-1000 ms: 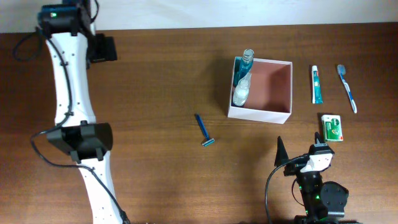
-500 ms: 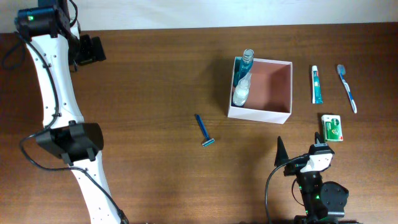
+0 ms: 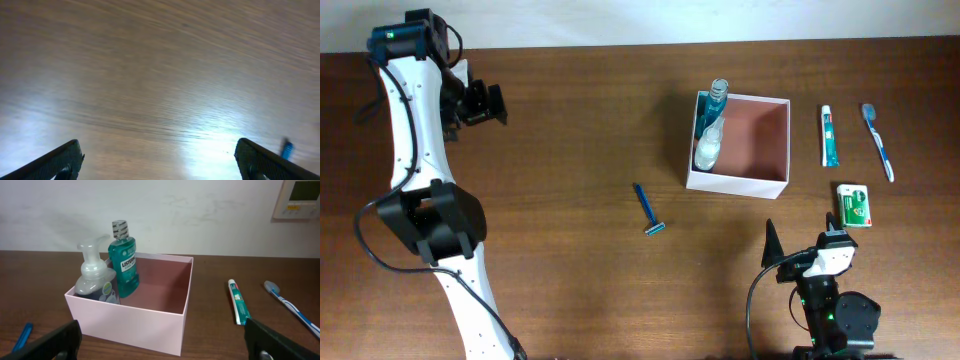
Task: Pack container
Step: 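Withdraw the left arm up and to the left side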
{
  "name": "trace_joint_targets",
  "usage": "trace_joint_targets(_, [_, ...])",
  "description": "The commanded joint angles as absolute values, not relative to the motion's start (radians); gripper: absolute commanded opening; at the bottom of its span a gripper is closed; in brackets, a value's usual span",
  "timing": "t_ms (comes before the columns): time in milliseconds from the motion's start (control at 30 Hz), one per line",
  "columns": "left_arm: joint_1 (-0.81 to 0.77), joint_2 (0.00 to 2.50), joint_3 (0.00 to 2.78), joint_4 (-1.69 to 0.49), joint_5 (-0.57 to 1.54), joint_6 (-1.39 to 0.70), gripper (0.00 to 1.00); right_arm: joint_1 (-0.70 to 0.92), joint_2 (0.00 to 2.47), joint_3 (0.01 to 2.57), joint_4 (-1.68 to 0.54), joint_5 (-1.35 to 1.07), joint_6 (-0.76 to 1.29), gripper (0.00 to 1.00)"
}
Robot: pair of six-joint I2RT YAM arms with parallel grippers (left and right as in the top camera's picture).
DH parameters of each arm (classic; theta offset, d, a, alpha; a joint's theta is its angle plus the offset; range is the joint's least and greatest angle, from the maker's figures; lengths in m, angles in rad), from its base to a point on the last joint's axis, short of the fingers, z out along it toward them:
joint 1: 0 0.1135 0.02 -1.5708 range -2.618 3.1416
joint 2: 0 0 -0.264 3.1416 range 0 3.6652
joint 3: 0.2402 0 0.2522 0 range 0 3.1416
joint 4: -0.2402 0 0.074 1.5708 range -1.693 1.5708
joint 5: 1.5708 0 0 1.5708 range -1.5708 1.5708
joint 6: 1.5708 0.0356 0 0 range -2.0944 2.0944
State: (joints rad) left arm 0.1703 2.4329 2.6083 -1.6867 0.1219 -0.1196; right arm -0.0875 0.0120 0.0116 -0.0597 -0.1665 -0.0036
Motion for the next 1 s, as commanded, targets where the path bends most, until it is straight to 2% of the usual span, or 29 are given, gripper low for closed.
trace_joint_targets(0, [0.17,2.422,2.602,-1.688,0.27,-0.094,0.99,-0.079,0.004,0.006,-0.064,-0.162,-0.003,0.99])
trace_joint_targets(233, [0.17,2.302,2.602,-1.688,0.197,-0.077,0.99,-0.079,0.004,0.006,-0.064,-0.162,-0.003,0.99])
trace_joint_targets(567, [0.144,1.987,2.565,-1.688,0.168,-0.077,0.99,-0.079,0.004,0.006,-0.064,-0.162,-0.003,0.99])
trace_joint_targets(800, [0.107,1.739,2.21,-1.687,0.044,-0.078,0.99,-0.079,0.004,0.006,-0.064,-0.162,-0.003,0.99])
trace_joint_targets(967, [0.106,1.726,2.12,-1.684,0.044,-0.078,0.99,-0.079,0.004,0.006,-0.064,-0.162,-0.003,0.99])
